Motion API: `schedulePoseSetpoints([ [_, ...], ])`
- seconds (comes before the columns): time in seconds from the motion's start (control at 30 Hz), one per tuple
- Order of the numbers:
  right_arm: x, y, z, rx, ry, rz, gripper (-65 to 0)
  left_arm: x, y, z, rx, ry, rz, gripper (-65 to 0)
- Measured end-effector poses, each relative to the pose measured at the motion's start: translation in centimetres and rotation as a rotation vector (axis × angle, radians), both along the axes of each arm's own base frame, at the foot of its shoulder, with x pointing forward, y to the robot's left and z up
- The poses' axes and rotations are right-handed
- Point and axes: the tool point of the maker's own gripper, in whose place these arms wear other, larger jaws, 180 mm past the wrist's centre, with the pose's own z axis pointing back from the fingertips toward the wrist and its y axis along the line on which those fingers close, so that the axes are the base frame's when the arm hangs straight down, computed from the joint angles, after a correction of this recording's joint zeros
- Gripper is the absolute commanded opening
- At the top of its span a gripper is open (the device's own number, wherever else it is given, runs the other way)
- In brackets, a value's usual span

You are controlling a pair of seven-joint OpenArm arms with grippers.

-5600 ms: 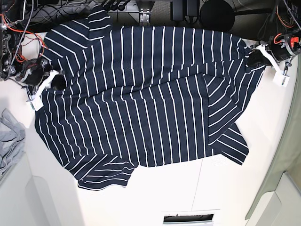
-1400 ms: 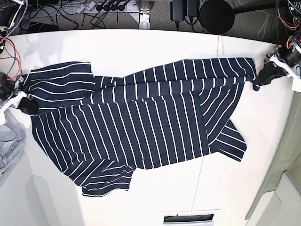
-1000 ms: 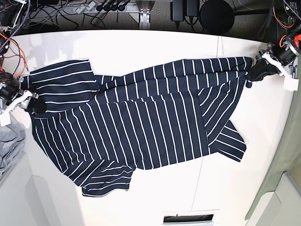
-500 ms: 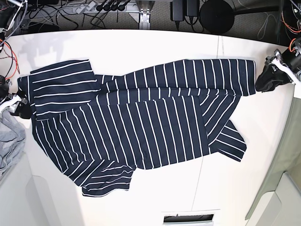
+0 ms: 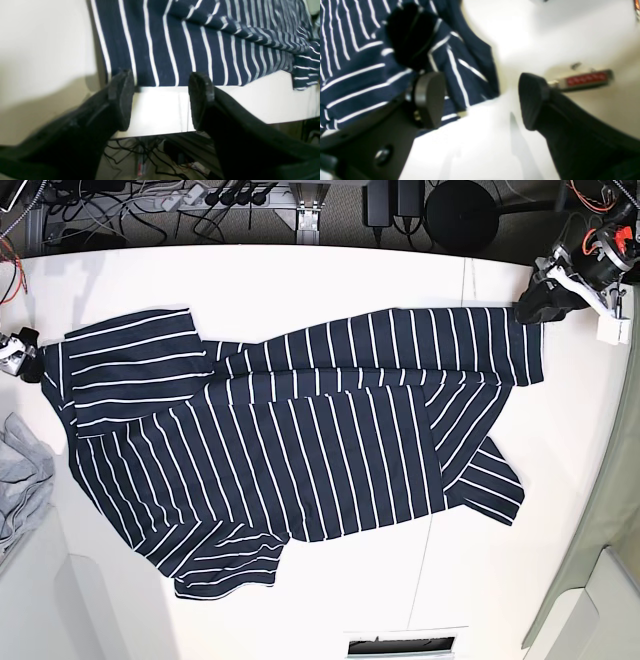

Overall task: Layout the t-shirt on the table in an organized manner, then fold the t-shirt properly
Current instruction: 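Pull the shirt edge with the left gripper away from the right gripper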

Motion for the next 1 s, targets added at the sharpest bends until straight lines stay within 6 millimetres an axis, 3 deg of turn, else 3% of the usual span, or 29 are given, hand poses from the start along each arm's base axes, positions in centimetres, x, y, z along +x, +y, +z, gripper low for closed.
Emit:
schedulePoseSetpoints([
  [0.23,-1.5,0.3,-4.0,0.094,0.054,-0.064,-20.2,-1.1,1.3,-3.3,-0.025,0.072,0.097,-27.8],
  [0.33,-0.6,1.5,-4.4,0.138,0.033,-0.056,-20.2,0.7,1.6,-3.7,-0.053,0.052,0.125,-27.8],
  [0.43,0.0,2.4,-4.4,0.173,0.008,-0.061,-20.3,2.6,0.6,-4.1,-0.069,0.033,0.103,-27.8],
  [0.57,0.4,3.8,-4.7,0.212,-0.003,-0.062,-20.9,3.4,-1.7,-4.9,-0.079,0.039,0.032,-28.1],
  [0.6,0.4,4.1,-4.8,0.221,-0.002,-0.061,-23.2,3.5,-2.1,-5.0,-0.066,0.042,0.01,-28.7],
  [0.63,0.5,4.5,-4.8,0.235,-0.004,-0.061,-29.0,3.7,-2.2,-5.1,-0.052,0.046,-0.004,-33.2],
  [0.73,0.3,5.2,-5.1,0.257,0.006,-0.054,-59.6,3.4,-2.1,-5.8,-0.003,0.078,-0.033,-62.2],
  [0.77,0.3,5.3,-5.1,0.256,0.009,-0.051,-65.0,3.3,-2.1,-5.8,-0.002,0.081,-0.035,-65.0],
  [1.0,-0.5,4.6,-3.6,0.232,0.049,-0.017,-65.0,-0.3,-1.2,-4.3,0.03,0.137,-0.144,-65.0],
])
